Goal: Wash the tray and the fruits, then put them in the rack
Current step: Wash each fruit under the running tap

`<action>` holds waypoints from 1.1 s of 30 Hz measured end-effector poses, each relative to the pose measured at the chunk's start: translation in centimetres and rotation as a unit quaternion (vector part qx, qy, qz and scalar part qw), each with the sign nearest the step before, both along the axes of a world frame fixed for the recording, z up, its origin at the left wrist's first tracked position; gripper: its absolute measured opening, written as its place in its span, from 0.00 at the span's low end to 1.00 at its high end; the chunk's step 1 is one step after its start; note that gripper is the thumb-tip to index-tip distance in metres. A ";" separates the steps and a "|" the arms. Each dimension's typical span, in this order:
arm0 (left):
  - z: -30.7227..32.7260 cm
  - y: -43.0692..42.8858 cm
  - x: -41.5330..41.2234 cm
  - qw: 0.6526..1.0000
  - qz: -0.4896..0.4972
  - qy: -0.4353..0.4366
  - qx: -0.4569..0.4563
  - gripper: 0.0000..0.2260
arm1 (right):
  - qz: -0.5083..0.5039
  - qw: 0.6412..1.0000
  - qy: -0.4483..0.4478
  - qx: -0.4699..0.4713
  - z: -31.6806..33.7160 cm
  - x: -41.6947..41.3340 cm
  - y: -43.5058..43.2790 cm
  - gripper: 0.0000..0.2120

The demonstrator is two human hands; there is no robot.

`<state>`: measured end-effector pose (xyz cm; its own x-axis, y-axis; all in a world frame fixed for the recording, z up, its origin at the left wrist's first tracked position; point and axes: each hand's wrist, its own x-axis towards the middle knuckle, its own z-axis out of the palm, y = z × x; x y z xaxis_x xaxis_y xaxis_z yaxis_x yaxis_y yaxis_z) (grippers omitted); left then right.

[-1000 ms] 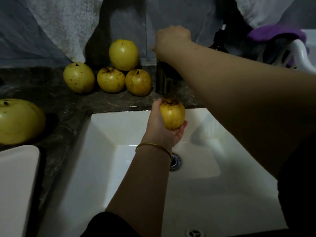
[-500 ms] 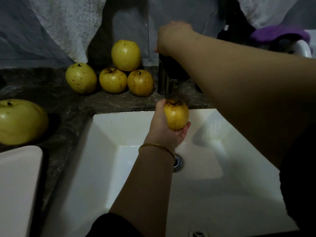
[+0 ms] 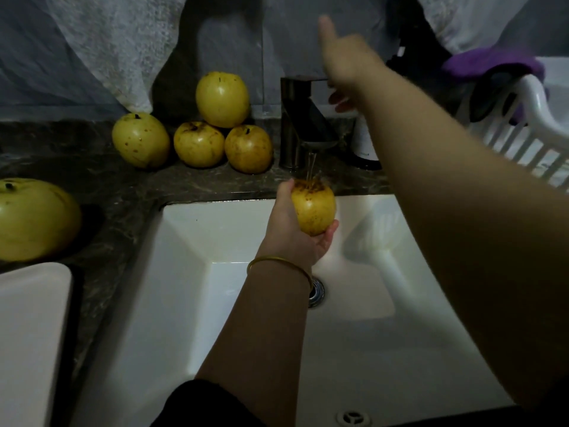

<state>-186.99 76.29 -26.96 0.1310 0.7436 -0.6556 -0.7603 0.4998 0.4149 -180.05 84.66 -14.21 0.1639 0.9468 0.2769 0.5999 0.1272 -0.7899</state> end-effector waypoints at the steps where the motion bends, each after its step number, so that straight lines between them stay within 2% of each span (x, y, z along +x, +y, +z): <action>1: 0.0 0.0 0.0 1.000 0.000 0.000 0.002 0.27 | -0.043 0.999 0.023 0.014 -0.7 0.8 -0.5 0.25; 3: 0.1 -0.1 0.1 1.000 -0.001 0.005 0.005 0.24 | -0.103 0.990 0.058 0.072 -4.4 2.9 -2.6 0.17; 4: 0.1 0.0 0.1 1.000 -0.002 0.009 0.003 0.23 | -0.105 0.991 0.053 0.058 -6.1 3.3 -3.5 0.15; 8: -0.1 -0.2 0.0 0.999 -0.030 0.001 0.025 0.20 | 0.050 0.998 -0.013 -0.019 -12.3 0.6 -7.4 0.12; 10: 0.0 -0.4 -0.2 0.998 -0.037 0.009 0.045 0.20 | 0.081 0.996 -0.024 -0.032 -12.7 -0.2 -7.4 0.13; 11: 0.1 -0.4 -0.4 0.997 -0.041 0.029 0.056 0.20 | 0.079 0.996 -0.002 -0.049 -12.5 -0.3 -6.9 0.13; 13: 0.2 -0.2 -0.6 0.993 -0.058 0.081 0.062 0.21 | 0.089 0.982 0.121 -0.119 -12.3 0.2 -6.1 0.10; 15: 0.2 0.0 -0.7 0.988 -0.086 0.122 0.045 0.25 | 0.122 0.931 0.273 -0.208 -12.6 1.2 -6.1 0.14; 16: 0.3 0.1 -0.8 0.985 -0.096 0.138 0.041 0.27 | 0.140 0.910 0.315 -0.230 -12.9 1.8 -6.1 0.15; 17: 0.3 0.1 -0.9 0.982 -0.105 0.151 0.039 0.28 | 0.160 0.904 0.322 -0.232 -13.2 2.2 -6.0 0.14; 20: 0.6 -0.1 -0.7 0.982 -0.103 0.149 0.043 0.28 | 0.185 0.918 0.299 -0.182 -13.4 2.7 -5.8 0.09; 22: 0.4 0.1 -0.4 0.990 -0.044 0.131 0.041 0.28 | 0.151 0.940 0.270 -0.142 -13.6 1.8 -6.1 0.11; 25: -0.5 0.5 -0.2 0.985 0.025 0.159 0.054 0.30 | 0.098 0.977 0.181 -0.051 -14.6 -0.2 -6.4 0.10; 27: -0.7 0.5 0.0 0.983 0.016 0.166 0.082 0.31 | 0.070 0.976 0.205 -0.026 -14.6 -0.5 -6.5 0.08; 29: -0.5 0.3 0.2 0.977 -0.014 0.184 0.106 0.30 | 0.042 0.952 0.298 -0.055 -14.1 0.0 -6.2 0.10; 31: -0.3 0.3 0.5 0.966 -0.034 0.225 0.123 0.27 | 0.037 0.897 0.425 -0.113 -13.6 0.7 -5.9 0.11; 32: -0.3 0.5 0.5 0.959 -0.042 0.247 0.129 0.26 | 0.045 0.877 0.460 -0.134 -13.5 1.1 -5.9 0.10; 33: -0.3 0.6 0.6 0.954 -0.049 0.261 0.136 0.26 | 0.050 0.872 0.465 -0.145 -13.4 1.2 -5.7 0.07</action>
<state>-186.40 76.91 -27.31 -0.0828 0.8966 -0.4350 -0.3686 0.3780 0.8493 -178.80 78.93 -27.60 0.1016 0.9774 -0.1852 -0.3207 -0.1440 -0.9362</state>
